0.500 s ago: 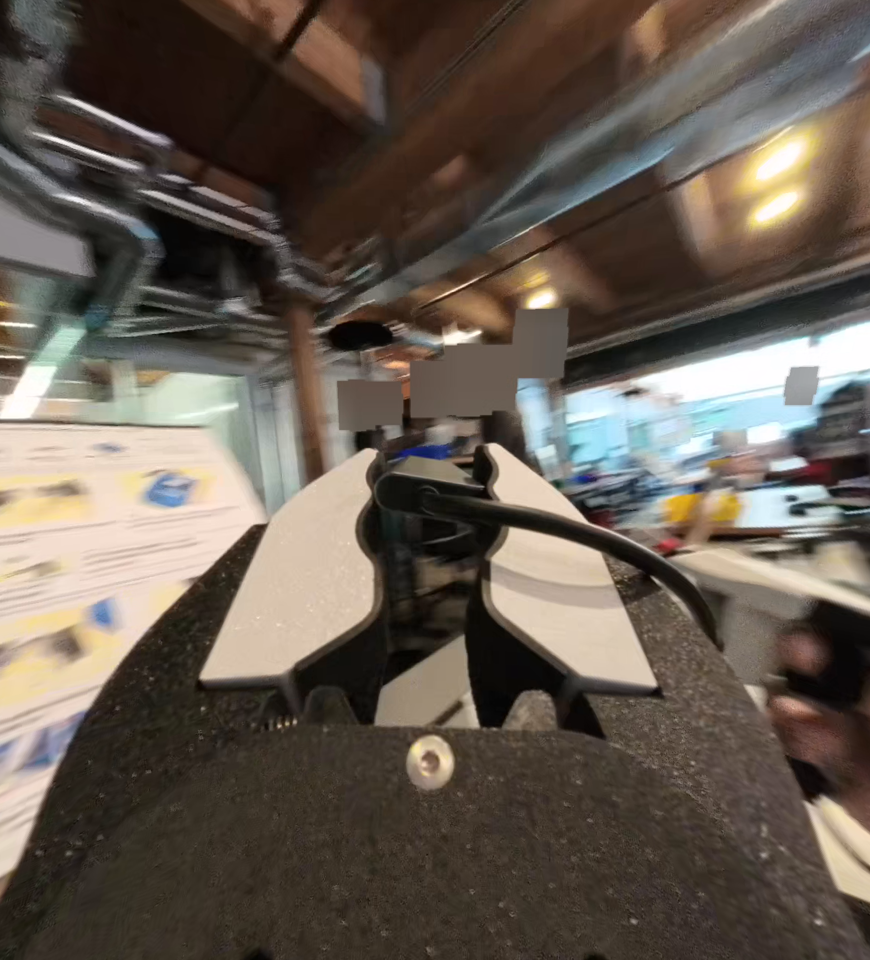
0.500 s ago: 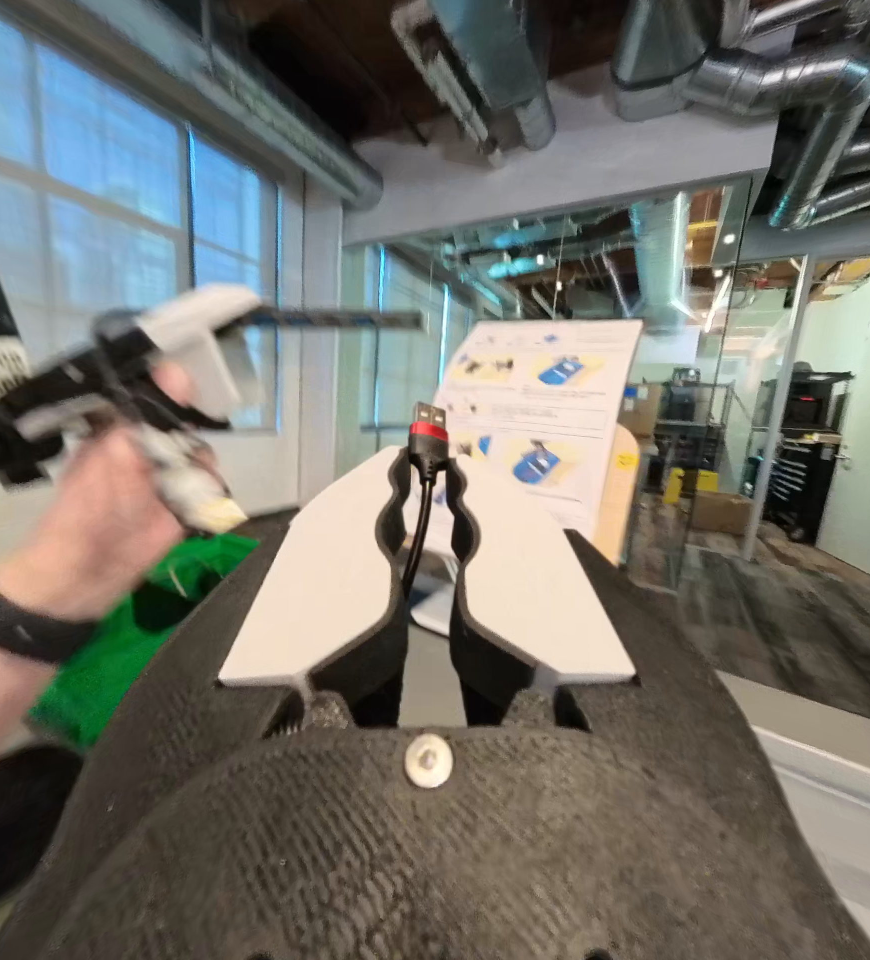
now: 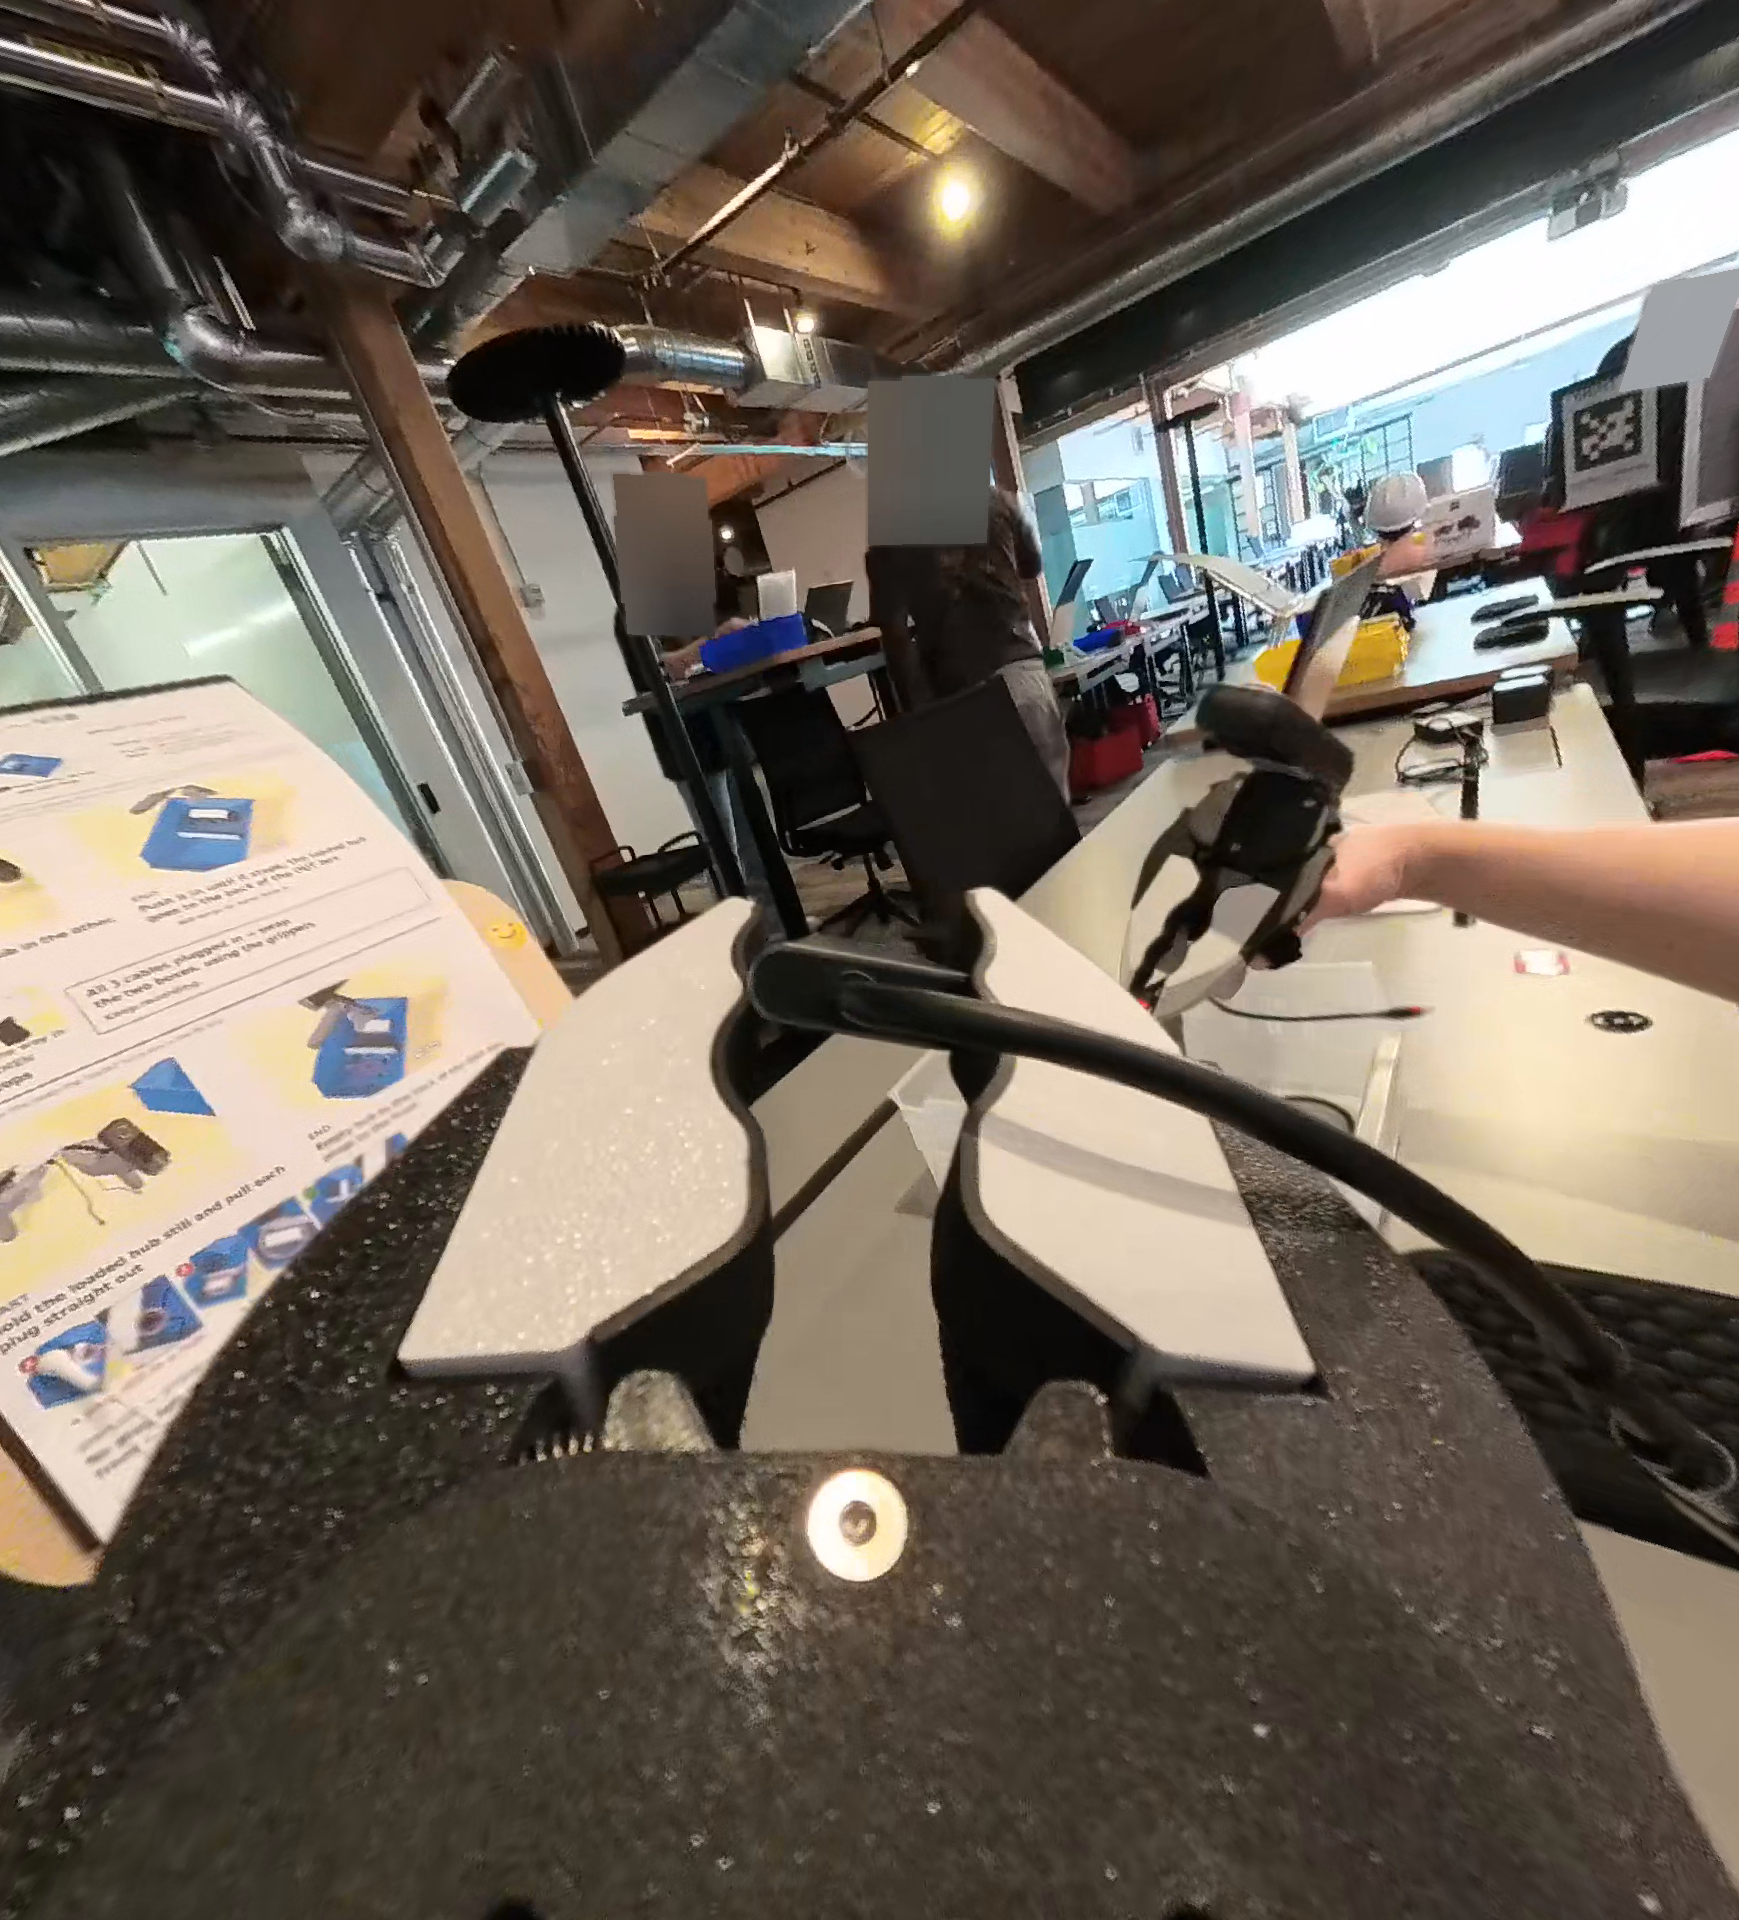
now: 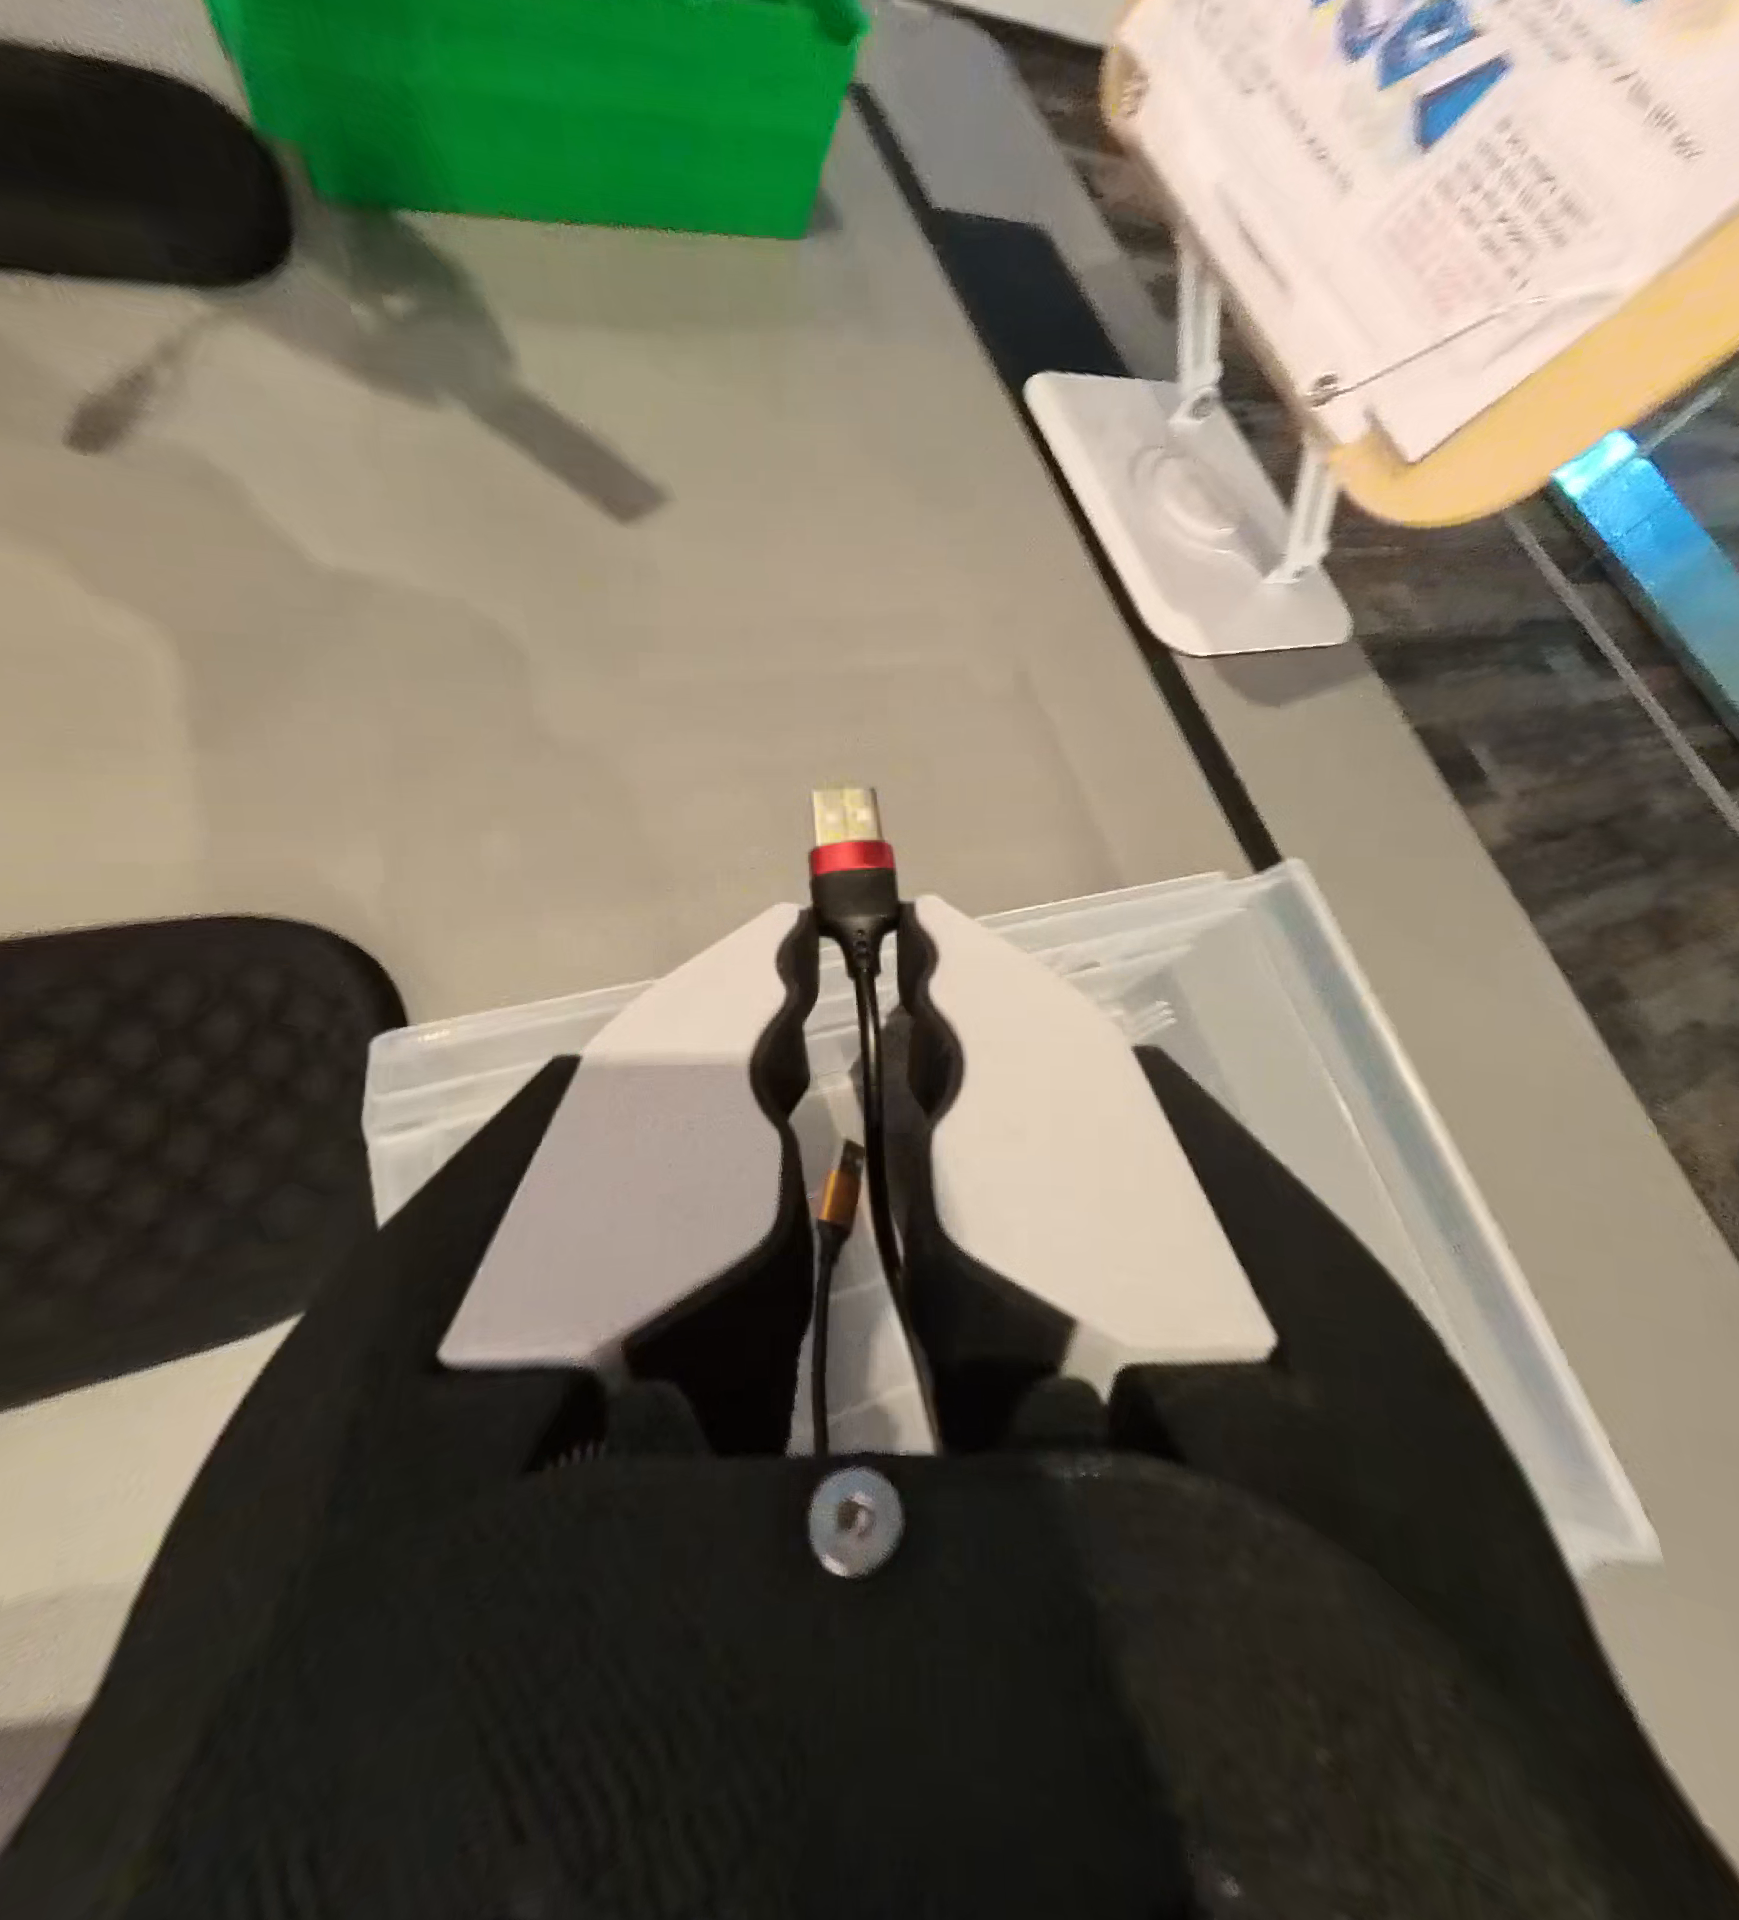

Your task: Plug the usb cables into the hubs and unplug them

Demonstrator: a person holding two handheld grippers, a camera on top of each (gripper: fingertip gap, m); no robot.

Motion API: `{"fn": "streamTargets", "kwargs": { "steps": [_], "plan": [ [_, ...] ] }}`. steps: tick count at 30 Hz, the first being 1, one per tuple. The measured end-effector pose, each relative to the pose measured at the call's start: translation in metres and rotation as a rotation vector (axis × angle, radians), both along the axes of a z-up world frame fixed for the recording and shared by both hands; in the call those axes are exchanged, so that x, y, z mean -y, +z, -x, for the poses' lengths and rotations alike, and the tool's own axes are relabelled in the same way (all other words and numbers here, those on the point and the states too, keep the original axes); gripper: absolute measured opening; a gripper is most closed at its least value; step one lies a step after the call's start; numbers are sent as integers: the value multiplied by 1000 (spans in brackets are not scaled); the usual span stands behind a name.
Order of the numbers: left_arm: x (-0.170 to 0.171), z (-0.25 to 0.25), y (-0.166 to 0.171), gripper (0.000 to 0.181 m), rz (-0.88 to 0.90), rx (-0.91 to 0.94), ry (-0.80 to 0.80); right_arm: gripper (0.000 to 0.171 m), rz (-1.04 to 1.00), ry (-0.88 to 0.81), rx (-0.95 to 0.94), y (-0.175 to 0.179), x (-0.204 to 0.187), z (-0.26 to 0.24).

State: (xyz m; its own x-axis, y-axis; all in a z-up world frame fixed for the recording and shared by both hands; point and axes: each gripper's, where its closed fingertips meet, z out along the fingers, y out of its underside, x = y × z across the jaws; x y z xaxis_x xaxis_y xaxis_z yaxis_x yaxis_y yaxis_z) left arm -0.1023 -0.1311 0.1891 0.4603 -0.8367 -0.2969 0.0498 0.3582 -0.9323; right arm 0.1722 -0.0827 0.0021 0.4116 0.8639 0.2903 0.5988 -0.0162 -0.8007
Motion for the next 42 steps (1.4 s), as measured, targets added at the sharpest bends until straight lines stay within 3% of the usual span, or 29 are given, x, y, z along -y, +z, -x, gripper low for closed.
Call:
{"fn": "streamTargets", "kwargs": {
  "steps": [3,9,11,20,22,28,30,32,33,35,39,42],
  "plan": [
    [0,-10,-7,33,0,-30,-1,15,-54,66,77,-13,-9,4],
    [-1,-19,-18,33,8,-58,9,15,-245,151,183,22,-18,10],
    [-4,-20,-21,32,18,-58,10,15,-279,158,297,21,-22,0],
    [-8,-23,-30,33,34,-63,12,16,-177,172,460,-65,-11,-34],
    [-8,-27,-32,33,33,-69,9,15,-279,77,443,-48,-28,-40],
    [-5,-34,-30,33,18,-72,9,15,-414,-79,247,60,-43,-37],
    [-4,-34,-29,33,15,-68,11,15,-426,-135,228,69,-44,-40],
    [-4,-34,-30,33,15,-61,11,15,-512,-265,299,60,-52,-58],
    [-3,-35,-30,33,18,-59,8,15,-505,-239,315,44,-47,-57],
    [-3,-36,-32,33,24,-63,1,16,-357,-136,266,4,-28,-47],
    [-3,-39,-34,33,21,-79,-1,15,-165,-83,183,-36,-7,-47],
    [-1,-44,-31,33,18,-65,-16,15,-40,-62,312,-81,-4,-52]
  ]
}}
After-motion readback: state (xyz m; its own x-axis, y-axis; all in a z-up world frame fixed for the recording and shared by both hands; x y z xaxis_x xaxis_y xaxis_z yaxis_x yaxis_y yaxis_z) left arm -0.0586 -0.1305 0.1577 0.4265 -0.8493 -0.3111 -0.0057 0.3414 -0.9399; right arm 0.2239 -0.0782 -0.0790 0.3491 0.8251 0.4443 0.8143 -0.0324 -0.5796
